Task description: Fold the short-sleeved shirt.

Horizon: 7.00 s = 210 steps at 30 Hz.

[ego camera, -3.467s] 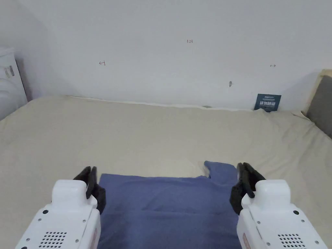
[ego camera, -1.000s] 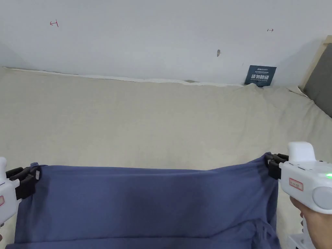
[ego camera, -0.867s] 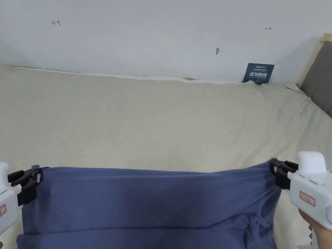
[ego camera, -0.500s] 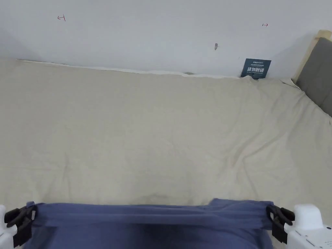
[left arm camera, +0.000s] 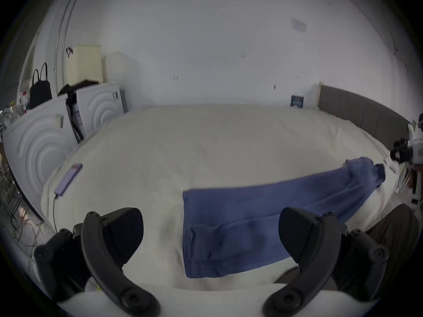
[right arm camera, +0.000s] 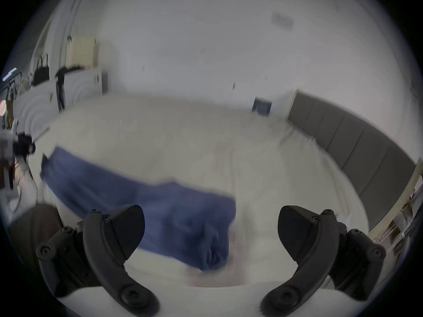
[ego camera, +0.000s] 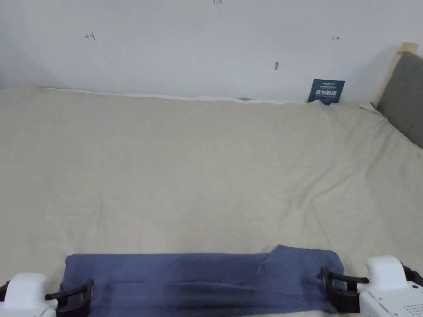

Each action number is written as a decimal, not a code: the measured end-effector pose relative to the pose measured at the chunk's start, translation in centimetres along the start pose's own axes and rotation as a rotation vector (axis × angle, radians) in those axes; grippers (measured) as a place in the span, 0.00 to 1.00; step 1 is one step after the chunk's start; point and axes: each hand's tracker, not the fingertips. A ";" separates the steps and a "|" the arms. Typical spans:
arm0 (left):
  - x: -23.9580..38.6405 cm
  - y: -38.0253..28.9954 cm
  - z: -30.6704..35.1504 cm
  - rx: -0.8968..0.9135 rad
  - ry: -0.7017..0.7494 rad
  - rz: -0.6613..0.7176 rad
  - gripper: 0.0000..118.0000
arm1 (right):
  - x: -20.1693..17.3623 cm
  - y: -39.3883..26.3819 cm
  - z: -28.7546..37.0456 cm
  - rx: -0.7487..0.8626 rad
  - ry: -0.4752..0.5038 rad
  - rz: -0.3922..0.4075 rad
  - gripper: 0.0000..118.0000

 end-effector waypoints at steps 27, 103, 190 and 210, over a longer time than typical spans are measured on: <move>-2.2 -1.1 -4.2 -0.160 0.084 0.259 1.00 | -10.7 4.6 10.0 0.311 0.022 -0.205 0.00; 13.9 -3.2 -9.0 -0.098 0.105 -0.285 0.00 | -16.0 4.8 11.0 0.247 0.158 -0.234 0.00; -0.5 6.3 -0.9 -0.114 0.027 -0.041 0.12 | -19.7 3.6 10.2 0.198 0.216 -0.200 0.00; 16.8 -1.6 -3.8 -0.154 -0.257 -0.104 1.00 | -16.7 4.0 10.4 0.161 0.129 -0.244 0.00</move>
